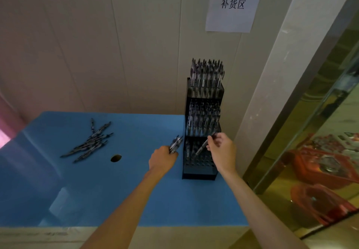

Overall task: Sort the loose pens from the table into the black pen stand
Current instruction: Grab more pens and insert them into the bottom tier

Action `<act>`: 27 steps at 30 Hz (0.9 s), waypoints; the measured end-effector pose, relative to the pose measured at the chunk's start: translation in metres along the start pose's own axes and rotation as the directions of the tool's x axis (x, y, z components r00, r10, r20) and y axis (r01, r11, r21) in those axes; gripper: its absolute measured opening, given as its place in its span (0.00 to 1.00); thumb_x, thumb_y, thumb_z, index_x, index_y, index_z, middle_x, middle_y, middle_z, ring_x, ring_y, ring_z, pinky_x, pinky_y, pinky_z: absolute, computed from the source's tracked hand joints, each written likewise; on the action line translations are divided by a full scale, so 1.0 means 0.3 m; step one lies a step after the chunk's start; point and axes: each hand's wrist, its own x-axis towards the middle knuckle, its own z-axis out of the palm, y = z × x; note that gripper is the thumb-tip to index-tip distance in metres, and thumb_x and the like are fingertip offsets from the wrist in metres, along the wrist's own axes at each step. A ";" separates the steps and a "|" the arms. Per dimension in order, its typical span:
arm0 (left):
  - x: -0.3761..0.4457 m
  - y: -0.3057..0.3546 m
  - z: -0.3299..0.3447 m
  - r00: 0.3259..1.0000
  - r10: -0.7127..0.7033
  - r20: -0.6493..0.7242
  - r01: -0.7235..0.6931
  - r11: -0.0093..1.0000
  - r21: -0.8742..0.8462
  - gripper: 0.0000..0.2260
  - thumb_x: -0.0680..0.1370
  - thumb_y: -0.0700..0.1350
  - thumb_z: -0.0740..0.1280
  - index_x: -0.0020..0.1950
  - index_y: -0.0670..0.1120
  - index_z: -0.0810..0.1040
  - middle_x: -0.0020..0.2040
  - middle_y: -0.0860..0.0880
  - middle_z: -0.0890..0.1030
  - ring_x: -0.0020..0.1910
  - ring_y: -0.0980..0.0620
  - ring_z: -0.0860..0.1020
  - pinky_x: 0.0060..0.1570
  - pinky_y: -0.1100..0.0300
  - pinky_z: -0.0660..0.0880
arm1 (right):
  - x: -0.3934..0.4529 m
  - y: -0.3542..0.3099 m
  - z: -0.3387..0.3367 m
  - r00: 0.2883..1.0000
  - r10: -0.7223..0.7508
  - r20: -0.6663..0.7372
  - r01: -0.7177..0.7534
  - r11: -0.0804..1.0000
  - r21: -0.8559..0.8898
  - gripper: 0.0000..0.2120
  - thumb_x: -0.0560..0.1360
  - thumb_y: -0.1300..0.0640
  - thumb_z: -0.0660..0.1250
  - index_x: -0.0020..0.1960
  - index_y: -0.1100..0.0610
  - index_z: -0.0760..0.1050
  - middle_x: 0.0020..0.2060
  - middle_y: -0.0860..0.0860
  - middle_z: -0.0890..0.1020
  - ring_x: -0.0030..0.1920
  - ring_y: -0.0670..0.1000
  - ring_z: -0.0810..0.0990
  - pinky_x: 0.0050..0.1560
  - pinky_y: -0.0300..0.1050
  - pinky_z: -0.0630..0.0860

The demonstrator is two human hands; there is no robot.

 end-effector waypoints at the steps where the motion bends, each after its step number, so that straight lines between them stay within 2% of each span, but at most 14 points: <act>1: 0.004 0.001 -0.002 1.000 0.000 -0.004 0.000 1.000 -0.004 0.13 0.77 0.50 0.66 0.35 0.48 0.69 0.32 0.50 0.74 0.30 0.51 0.72 0.30 0.61 0.65 | 0.008 0.011 0.006 0.999 -0.037 0.016 0.038 0.997 -0.067 0.05 0.79 0.55 0.69 0.47 0.57 0.78 0.36 0.48 0.84 0.37 0.46 0.83 0.44 0.47 0.83; 3: 0.013 0.005 -0.006 1.000 0.008 0.001 -0.008 1.000 -0.010 0.13 0.77 0.49 0.66 0.35 0.48 0.69 0.31 0.50 0.73 0.29 0.51 0.72 0.29 0.61 0.65 | 0.023 0.027 0.022 0.994 -0.108 0.031 0.112 0.977 -0.180 0.07 0.79 0.54 0.69 0.48 0.58 0.79 0.36 0.48 0.83 0.37 0.45 0.83 0.42 0.46 0.82; 6: 0.029 0.009 -0.011 1.000 0.028 0.014 -0.028 1.000 -0.013 0.13 0.76 0.49 0.67 0.34 0.49 0.68 0.31 0.51 0.72 0.29 0.50 0.71 0.29 0.61 0.63 | 0.048 0.049 0.042 0.987 -0.159 0.030 0.161 0.953 -0.257 0.08 0.79 0.55 0.70 0.47 0.60 0.78 0.34 0.48 0.82 0.33 0.47 0.81 0.36 0.47 0.81; 13: 0.058 -0.006 -0.022 0.998 0.061 0.026 -0.059 0.997 -0.044 0.13 0.76 0.47 0.67 0.34 0.48 0.68 0.30 0.50 0.72 0.29 0.51 0.70 0.29 0.61 0.63 | 0.057 0.106 0.094 0.987 -0.134 0.087 0.156 0.925 -0.346 0.08 0.79 0.55 0.70 0.44 0.58 0.75 0.32 0.48 0.81 0.30 0.45 0.78 0.32 0.45 0.77; 18: 0.078 -0.021 -0.024 0.996 0.078 0.034 -0.076 0.995 -0.062 0.11 0.76 0.47 0.67 0.36 0.48 0.70 0.30 0.51 0.72 0.28 0.51 0.70 0.29 0.60 0.65 | 0.047 0.131 0.127 0.989 -0.104 0.108 0.137 0.915 -0.379 0.08 0.79 0.56 0.70 0.47 0.61 0.77 0.33 0.52 0.82 0.31 0.49 0.80 0.33 0.50 0.79; 20: 0.083 -0.023 -0.020 0.996 0.087 0.034 -0.085 0.994 -0.061 0.11 0.76 0.47 0.67 0.35 0.48 0.70 0.29 0.51 0.72 0.28 0.51 0.71 0.29 0.60 0.65 | 0.049 0.138 0.136 0.987 -0.103 0.126 0.145 0.909 -0.390 0.08 0.78 0.56 0.70 0.47 0.61 0.77 0.32 0.52 0.81 0.30 0.49 0.79 0.31 0.47 0.78; 22: 0.084 -0.022 -0.014 0.994 0.097 0.045 -0.094 0.994 -0.061 0.11 0.76 0.47 0.67 0.35 0.49 0.70 0.29 0.51 0.72 0.28 0.52 0.71 0.29 0.61 0.65 | 0.050 0.154 0.141 0.983 -0.092 0.160 0.151 0.900 -0.410 0.08 0.78 0.57 0.71 0.45 0.61 0.76 0.30 0.51 0.79 0.28 0.47 0.77 0.28 0.44 0.75; 25: 0.086 -0.019 0.001 0.992 0.106 0.065 -0.101 0.992 -0.074 0.11 0.76 0.47 0.67 0.35 0.49 0.70 0.29 0.51 0.72 0.27 0.52 0.70 0.29 0.60 0.65 | 0.050 0.190 0.149 0.979 -0.048 0.198 0.132 0.890 -0.437 0.13 0.77 0.58 0.72 0.37 0.62 0.73 0.27 0.54 0.78 0.26 0.48 0.75 0.28 0.45 0.73; 27: 0.085 -0.015 0.010 0.991 0.108 0.075 -0.102 0.992 -0.076 0.09 0.76 0.47 0.67 0.37 0.47 0.73 0.30 0.50 0.73 0.28 0.51 0.71 0.29 0.59 0.66 | 0.045 0.205 0.155 0.974 -0.019 0.227 0.123 0.883 -0.454 0.16 0.77 0.58 0.72 0.34 0.63 0.73 0.25 0.55 0.76 0.24 0.46 0.71 0.25 0.39 0.66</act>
